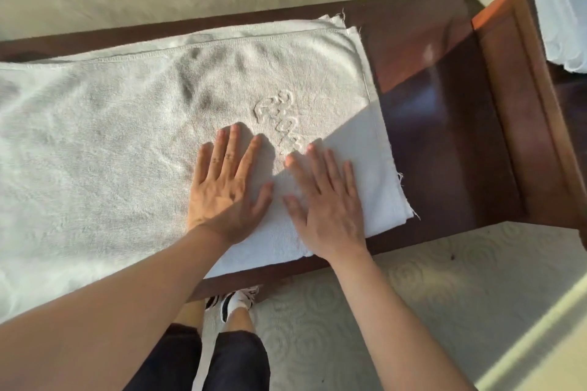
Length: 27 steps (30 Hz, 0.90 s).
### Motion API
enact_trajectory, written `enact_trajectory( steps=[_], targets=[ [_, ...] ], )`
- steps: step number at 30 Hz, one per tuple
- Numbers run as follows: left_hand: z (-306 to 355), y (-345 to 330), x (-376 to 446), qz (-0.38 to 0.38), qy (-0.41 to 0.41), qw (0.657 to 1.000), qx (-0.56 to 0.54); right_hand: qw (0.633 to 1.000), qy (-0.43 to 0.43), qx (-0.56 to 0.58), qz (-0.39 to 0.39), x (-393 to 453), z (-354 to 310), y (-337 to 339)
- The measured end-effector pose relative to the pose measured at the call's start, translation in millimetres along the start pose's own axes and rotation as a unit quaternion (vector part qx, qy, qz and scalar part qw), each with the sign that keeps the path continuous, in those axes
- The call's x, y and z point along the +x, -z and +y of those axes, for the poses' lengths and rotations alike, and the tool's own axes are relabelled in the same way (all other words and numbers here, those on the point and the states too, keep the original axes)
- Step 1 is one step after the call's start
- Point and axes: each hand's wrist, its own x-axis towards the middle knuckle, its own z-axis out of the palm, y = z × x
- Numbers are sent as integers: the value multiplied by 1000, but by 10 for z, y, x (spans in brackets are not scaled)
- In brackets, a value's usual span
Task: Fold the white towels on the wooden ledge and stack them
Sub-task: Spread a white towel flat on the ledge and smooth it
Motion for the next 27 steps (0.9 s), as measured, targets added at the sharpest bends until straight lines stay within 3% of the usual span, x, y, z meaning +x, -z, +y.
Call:
enact_trajectory(
  steps=[4,6,8,10,12,14,16,19,22,25,27],
  targets=[
    [-5,14,-3,1,2,1000,-4,983,-184,6,15,0,682,67],
    [-23,11,-13,1,1,1000,0,976,-213,1,39,-7,608,100],
    [-39,11,-16,3,0,1000,2,987,-153,17,53,14,263,98],
    [-39,16,0,9,-6,1000,-1,998,-39,41,32,1,-41,37],
    [-30,19,7,12,-11,1000,-12,1000,22,15,14,-54,-56,-45],
    [-57,13,-18,15,-18,999,-26,999,-30,-7,13,-80,173,-60],
    [-126,20,-38,15,-43,997,-55,991,-133,-2,11,-64,362,1],
    [-202,49,-33,18,-73,987,-145,978,-209,14,18,34,125,109],
    [-326,63,-120,25,-75,976,-204,985,-124,110,52,170,-677,153],
    [-687,67,-381,25,-19,995,-92,974,-47,211,61,300,-1472,93],
    [-979,98,-586,18,18,998,-58,974,-25,220,52,340,-1750,-15]
  ],
)
